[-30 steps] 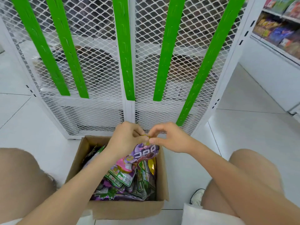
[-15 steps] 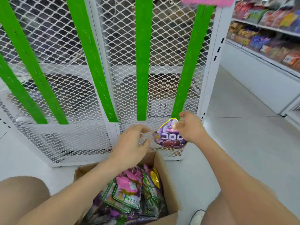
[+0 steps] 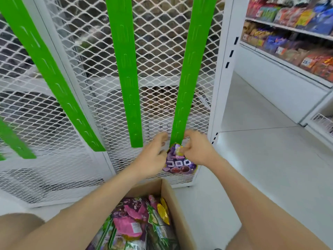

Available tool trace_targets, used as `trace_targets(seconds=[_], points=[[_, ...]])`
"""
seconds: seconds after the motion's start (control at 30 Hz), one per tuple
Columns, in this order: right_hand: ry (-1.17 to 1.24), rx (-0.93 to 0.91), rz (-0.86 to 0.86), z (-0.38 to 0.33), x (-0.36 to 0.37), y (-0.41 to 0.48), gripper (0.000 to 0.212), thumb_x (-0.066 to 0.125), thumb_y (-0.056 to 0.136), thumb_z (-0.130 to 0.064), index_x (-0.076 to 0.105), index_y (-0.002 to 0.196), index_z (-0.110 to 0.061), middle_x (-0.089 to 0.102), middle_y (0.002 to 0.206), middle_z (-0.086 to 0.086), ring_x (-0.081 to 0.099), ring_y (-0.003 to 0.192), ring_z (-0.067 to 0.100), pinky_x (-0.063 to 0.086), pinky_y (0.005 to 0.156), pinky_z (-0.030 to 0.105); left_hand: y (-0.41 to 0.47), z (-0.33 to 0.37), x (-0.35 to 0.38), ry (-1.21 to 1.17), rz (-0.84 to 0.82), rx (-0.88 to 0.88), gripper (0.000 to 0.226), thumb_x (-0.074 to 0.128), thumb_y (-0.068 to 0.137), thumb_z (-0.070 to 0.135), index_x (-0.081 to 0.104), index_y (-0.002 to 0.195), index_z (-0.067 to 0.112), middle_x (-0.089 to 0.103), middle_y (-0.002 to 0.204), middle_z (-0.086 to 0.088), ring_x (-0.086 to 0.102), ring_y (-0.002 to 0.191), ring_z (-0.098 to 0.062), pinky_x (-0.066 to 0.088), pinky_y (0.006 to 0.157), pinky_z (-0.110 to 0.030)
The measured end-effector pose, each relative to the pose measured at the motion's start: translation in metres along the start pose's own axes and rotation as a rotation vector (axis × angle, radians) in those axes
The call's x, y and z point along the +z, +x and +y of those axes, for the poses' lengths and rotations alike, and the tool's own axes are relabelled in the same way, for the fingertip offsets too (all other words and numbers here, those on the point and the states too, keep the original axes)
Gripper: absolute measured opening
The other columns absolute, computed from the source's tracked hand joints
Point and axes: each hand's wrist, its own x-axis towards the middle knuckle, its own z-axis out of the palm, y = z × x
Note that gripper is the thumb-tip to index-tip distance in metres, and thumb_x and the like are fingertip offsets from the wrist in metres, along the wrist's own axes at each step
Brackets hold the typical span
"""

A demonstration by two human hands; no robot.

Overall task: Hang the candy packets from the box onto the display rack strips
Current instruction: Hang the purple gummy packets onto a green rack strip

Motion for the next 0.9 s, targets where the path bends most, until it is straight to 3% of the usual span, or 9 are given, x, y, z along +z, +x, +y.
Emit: trace_targets(seconds=[0.07, 0.13, 0.2, 0.27, 0.43, 0.53, 0.6, 0.7, 0.9], points=[[-0.034, -0.029, -0.028, 0.004, 0.000, -0.001, 0.015, 0.079, 0.088, -0.021, 0.074, 0.101, -0.024, 0.069, 0.088, 0.000, 0.066, 0.093, 0.023, 0.042, 0.074, 0.024, 0.002, -0.007, 0.005, -0.023, 0.004, 0.024, 0.051, 0.042, 0.109, 0.005, 0.038, 0.157, 0.021, 0.052, 0.154, 0.006, 0.050, 0.141, -0.010, 0.040, 0.120, -0.034], [-0.009, -0.059, -0.098, 0.007, -0.001, -0.006, 0.009, 0.078, 0.091, -0.023, 0.076, 0.099, -0.023, 0.073, 0.085, 0.000, 0.067, 0.082, 0.014, 0.044, 0.072, 0.023, 0.002, -0.012, 0.009, 0.020, 0.026, 0.033, 0.032, 0.046, 0.110, 0.018, 0.054, 0.141, 0.025, 0.069, 0.117, 0.008, 0.064, 0.102, -0.002, 0.052, 0.089, -0.033], [0.021, -0.108, -0.151, 0.008, 0.000, -0.015, 0.005, 0.076, 0.094, -0.022, 0.072, 0.093, -0.025, 0.071, 0.076, -0.006, 0.064, 0.070, 0.005, 0.044, 0.066, 0.021, -0.003, -0.012, 0.010, 0.117, 0.056, 0.048, 0.018, 0.050, 0.111, 0.027, 0.064, 0.101, 0.021, 0.055, 0.070, 0.008, 0.048, 0.059, -0.001, 0.036, 0.061, -0.035], [0.053, -0.118, -0.156, 0.011, 0.007, -0.026, 0.009, 0.076, 0.095, -0.020, 0.070, 0.090, -0.024, 0.070, 0.075, -0.007, 0.065, 0.069, 0.006, 0.046, 0.068, 0.022, -0.014, -0.014, 0.009, 0.169, 0.033, 0.061, 0.039, 0.055, 0.110, 0.029, 0.054, 0.073, 0.019, 0.039, 0.056, 0.009, 0.038, 0.048, -0.006, 0.025, 0.055, -0.034], [0.097, -0.036, -0.260, 0.019, 0.023, -0.070, 0.006, 0.077, 0.093, -0.013, 0.075, 0.089, -0.018, 0.073, 0.077, -0.003, 0.069, 0.070, 0.011, 0.058, 0.072, 0.033, -0.050, -0.022, 0.005, 0.032, -0.086, -0.017, 0.043, 0.059, 0.109, 0.024, 0.049, 0.067, 0.019, 0.044, 0.052, 0.013, 0.040, 0.049, -0.001, 0.036, 0.053, -0.026], [0.079, -0.021, -0.396, 0.025, 0.039, -0.107, 0.020, 0.074, 0.095, -0.014, 0.075, 0.078, -0.025, 0.073, 0.070, -0.007, 0.069, 0.069, 0.004, 0.052, 0.066, 0.024, -0.073, -0.023, 0.009, -0.161, -0.199, -0.170, 0.024, 0.056, 0.110, 0.027, 0.067, 0.095, 0.011, 0.077, 0.083, 0.004, 0.076, 0.076, -0.017, 0.064, 0.078, -0.033], [0.120, 0.019, -0.443, 0.027, 0.052, -0.128, 0.034, 0.072, 0.097, -0.014, 0.068, 0.066, -0.029, 0.062, 0.052, -0.017, 0.060, 0.055, -0.005, 0.041, 0.055, 0.015, -0.085, -0.028, 0.016, -0.153, -0.266, -0.232, 0.027, 0.054, 0.110, 0.030, 0.067, 0.116, 0.007, 0.079, 0.106, -0.011, 0.079, 0.094, -0.026, 0.065, 0.089, -0.042], [0.160, 0.075, -0.458, 0.036, 0.072, -0.151, 0.045, 0.067, 0.100, -0.012, 0.057, 0.059, -0.027, 0.048, 0.041, -0.020, 0.043, 0.042, -0.004, 0.031, 0.049, 0.012, -0.102, -0.033, 0.028, -0.094, -0.303, -0.252, 0.034, 0.055, 0.110, 0.030, 0.066, 0.119, 0.000, 0.077, 0.103, -0.015, 0.077, 0.087, -0.017, 0.065, 0.089, -0.041], [0.142, 0.111, -0.453, 0.047, 0.095, -0.167, 0.014, 0.072, 0.097, -0.022, 0.081, 0.088, -0.015, 0.063, 0.061, -0.010, 0.048, 0.048, -0.003, 0.036, 0.054, 0.013, -0.126, -0.052, 0.047, -0.088, -0.332, -0.316, 0.036, 0.054, 0.110, 0.029, 0.064, 0.107, -0.006, 0.076, 0.095, -0.017, 0.078, 0.086, -0.016, 0.066, 0.087, -0.041]])
